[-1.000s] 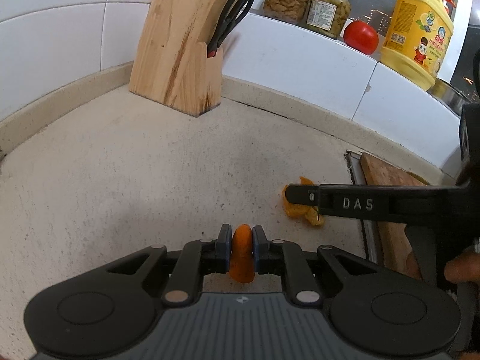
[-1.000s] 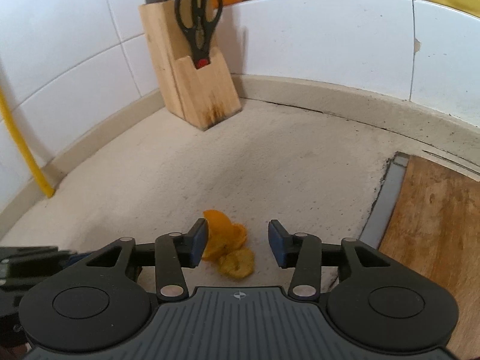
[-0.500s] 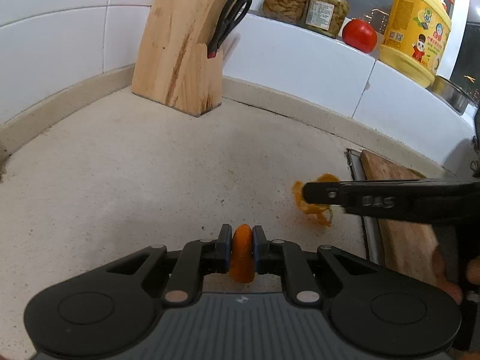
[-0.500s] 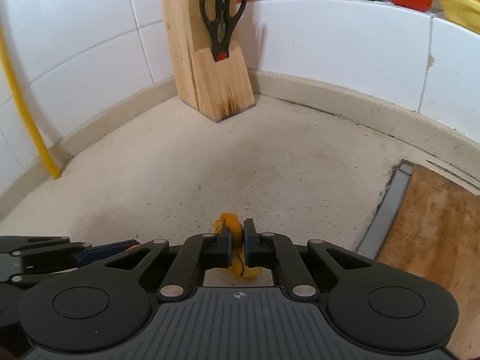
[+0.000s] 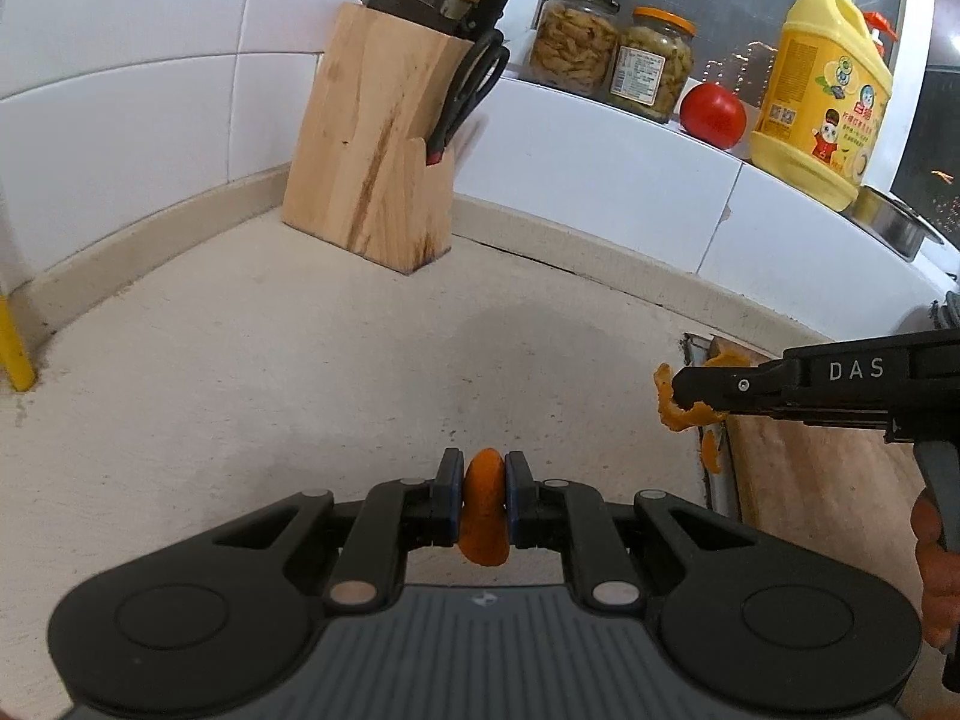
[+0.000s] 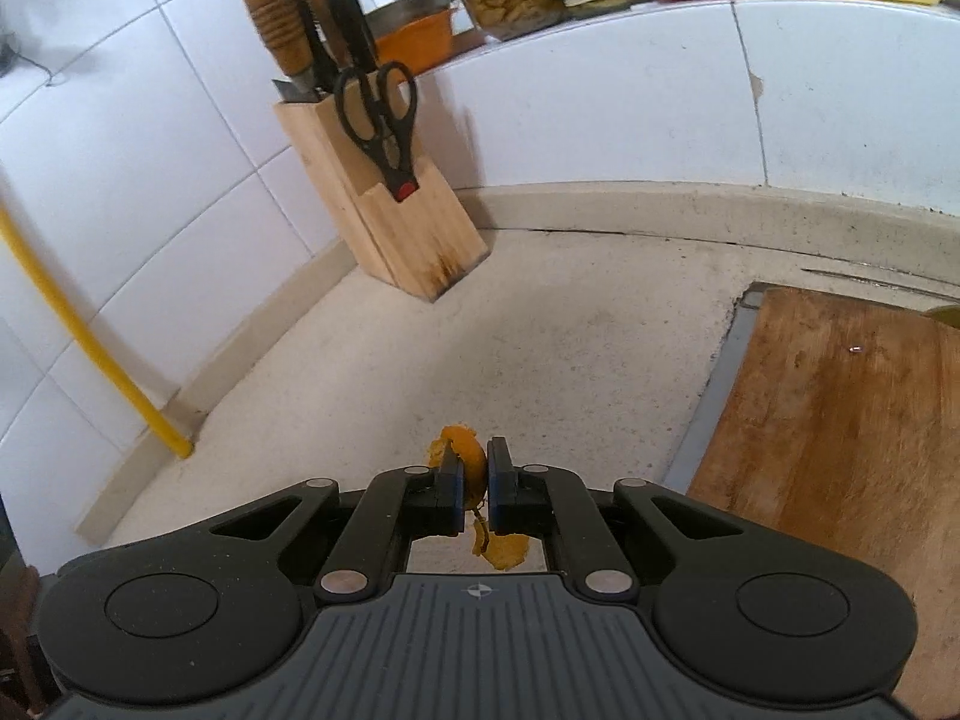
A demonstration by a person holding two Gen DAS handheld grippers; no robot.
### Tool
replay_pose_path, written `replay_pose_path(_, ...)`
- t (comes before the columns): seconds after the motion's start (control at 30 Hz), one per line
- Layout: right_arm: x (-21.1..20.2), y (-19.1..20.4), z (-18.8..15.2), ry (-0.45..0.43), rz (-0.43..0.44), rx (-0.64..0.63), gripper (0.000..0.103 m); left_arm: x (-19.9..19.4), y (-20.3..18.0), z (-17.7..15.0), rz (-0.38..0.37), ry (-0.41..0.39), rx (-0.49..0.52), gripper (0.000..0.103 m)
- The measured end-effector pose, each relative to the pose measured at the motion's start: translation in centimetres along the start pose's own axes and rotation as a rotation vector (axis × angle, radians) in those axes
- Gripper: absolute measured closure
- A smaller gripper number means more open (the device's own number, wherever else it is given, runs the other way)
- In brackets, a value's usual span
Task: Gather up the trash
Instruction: 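Lift both grippers holding orange peel off the counter, then carry the orange peels in both grippers toward the black bin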
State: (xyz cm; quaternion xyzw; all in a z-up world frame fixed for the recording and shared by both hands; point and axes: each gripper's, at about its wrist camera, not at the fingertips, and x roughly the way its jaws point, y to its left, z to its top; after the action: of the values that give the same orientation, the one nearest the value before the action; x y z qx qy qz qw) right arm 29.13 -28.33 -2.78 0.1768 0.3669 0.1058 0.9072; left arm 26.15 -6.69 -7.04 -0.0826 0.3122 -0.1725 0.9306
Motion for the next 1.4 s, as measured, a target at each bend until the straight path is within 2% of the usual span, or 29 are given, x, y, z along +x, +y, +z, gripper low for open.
replay_pose_path(0.67, -0.8, 7.0, -3.2, 0.061, 0.096, -0.164, 0.094, -5.4, 1.2, -1.5, 0.122, -0.065, -0.021, 0.093)
replay_pose_path(1.13, -0.5, 11.4, -4.4, 0.095, 0.17, -0.242, 0.094, -9.5, 4.0, -3.3, 0.208, -0.103, -0.072, 0.093)
replay_pose_path(1.4, 0.6, 15.6, -5.8, 0.143, 0.235, -0.308, 0.094, -12.2, 6.7, -5.0, 0.283, -0.112, -0.131, 0.093)
